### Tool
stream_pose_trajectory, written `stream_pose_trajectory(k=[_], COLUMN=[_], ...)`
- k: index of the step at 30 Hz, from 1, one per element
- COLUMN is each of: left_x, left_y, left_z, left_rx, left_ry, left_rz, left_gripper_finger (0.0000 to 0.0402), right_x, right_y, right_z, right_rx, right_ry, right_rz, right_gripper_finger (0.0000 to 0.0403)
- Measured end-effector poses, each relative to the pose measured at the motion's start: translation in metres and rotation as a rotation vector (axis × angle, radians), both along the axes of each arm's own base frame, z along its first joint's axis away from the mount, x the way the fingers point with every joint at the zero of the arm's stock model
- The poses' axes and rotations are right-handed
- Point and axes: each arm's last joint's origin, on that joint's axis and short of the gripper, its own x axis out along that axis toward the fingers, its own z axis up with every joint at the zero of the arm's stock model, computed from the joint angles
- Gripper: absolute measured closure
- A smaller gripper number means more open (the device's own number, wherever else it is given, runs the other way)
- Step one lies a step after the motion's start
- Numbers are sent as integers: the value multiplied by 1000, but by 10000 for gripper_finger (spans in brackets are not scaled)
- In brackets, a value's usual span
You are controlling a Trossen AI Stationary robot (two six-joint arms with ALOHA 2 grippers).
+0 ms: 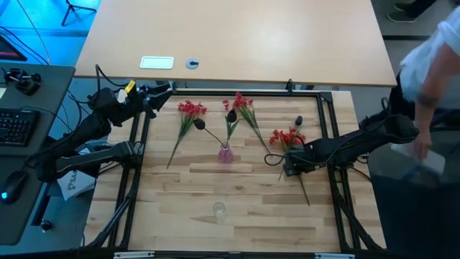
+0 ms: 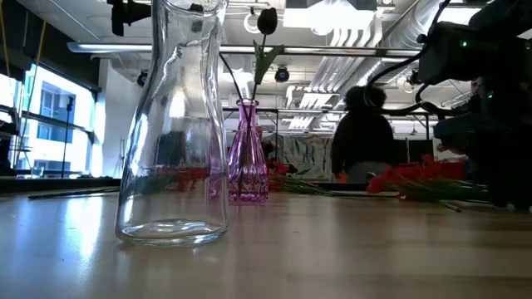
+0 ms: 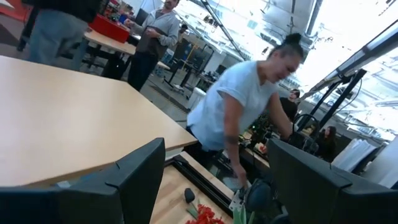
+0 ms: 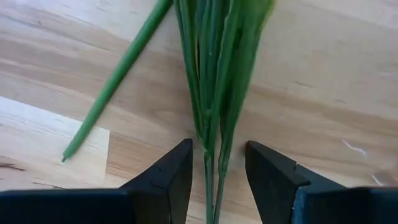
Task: Sort flowers into vase by color
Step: Move the bottom red flowers to the top center of the red flowers on the table
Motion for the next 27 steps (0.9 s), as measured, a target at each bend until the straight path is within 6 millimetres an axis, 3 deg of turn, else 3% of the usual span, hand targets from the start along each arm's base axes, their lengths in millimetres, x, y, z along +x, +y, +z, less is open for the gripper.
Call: stream_pose_trajectory(k=[4, 8, 11, 19, 23, 27], left_x=[0, 0, -1, -8, -13, -17], left_y=[0, 0, 0, -5, -7, -9], left_z=[0, 0, 0, 4, 6, 7], left_rx=[-12, -12, -6, 84, 125, 155], left_ry=[-7, -7, -7, 7, 9, 7], left_rz=[-1, -1, -1, 15, 44, 55], left_gripper_finger=[131, 131, 131, 131, 131, 131], right_x=[0, -2, 1, 8, 13, 21], right_y=[0, 2, 5, 8, 5, 2], right_z=[0, 1, 13, 90, 130, 157], right_rx=[-9, -13, -10, -143, -277, -403], right_ry=[-1, 3, -13, -95, -253, -411], right_rz=[54, 82, 110, 171, 169, 144], right_gripper_finger=[293, 381, 387, 397, 399, 400])
